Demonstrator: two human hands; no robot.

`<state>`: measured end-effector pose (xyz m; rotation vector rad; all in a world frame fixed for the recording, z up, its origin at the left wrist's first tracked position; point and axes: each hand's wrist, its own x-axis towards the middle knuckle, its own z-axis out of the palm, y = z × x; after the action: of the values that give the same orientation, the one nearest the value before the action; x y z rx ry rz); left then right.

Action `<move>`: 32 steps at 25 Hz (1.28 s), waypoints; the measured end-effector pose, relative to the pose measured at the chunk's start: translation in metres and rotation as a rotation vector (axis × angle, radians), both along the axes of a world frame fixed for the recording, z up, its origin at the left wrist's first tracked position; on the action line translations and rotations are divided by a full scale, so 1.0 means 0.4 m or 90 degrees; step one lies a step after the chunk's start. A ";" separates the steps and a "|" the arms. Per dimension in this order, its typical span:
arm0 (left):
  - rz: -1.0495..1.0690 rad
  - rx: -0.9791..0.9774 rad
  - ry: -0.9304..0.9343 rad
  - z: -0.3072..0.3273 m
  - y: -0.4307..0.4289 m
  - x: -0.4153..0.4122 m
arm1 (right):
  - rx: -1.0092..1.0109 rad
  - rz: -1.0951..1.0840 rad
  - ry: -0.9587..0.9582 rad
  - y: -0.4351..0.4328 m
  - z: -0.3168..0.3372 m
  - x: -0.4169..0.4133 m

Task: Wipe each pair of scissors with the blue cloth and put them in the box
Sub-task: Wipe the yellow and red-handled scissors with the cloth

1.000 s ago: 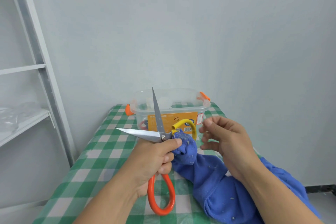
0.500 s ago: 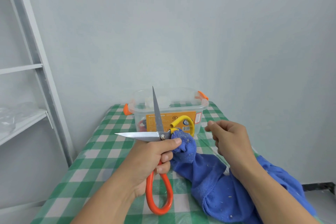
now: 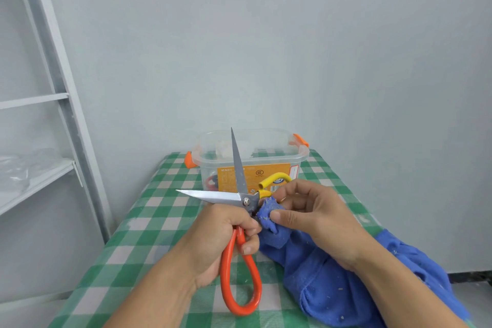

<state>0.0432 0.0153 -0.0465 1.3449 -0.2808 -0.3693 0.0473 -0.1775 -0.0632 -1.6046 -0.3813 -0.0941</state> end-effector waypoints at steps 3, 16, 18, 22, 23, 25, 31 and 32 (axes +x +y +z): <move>-0.024 -0.047 -0.009 0.006 0.001 -0.005 | 0.043 -0.051 -0.003 -0.005 0.020 -0.008; -0.020 0.027 -0.059 -0.004 -0.008 -0.001 | 0.195 -0.411 -0.219 -0.004 0.038 -0.014; -0.028 -0.041 -0.010 0.000 -0.018 -0.001 | 0.022 -0.334 -0.285 0.038 0.018 -0.024; -0.069 -0.113 0.057 0.009 -0.012 0.001 | -0.219 -0.256 -0.385 0.060 -0.019 -0.008; -0.075 -0.118 0.068 0.010 -0.011 0.001 | -0.207 -0.220 -0.375 0.056 -0.018 -0.010; -0.087 -0.118 0.082 0.012 -0.007 0.005 | -0.174 -0.154 -0.339 0.046 -0.012 -0.015; -0.076 -0.091 0.091 0.003 -0.007 0.015 | -0.206 -0.199 -0.349 0.043 -0.010 -0.010; -0.075 -0.087 0.088 0.003 -0.006 0.013 | -0.179 -0.225 -0.351 0.044 -0.006 -0.013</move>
<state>0.0483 0.0127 -0.0451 1.1662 -0.2664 -0.5305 0.0423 -0.1598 -0.0658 -1.9013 -0.5463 -0.7926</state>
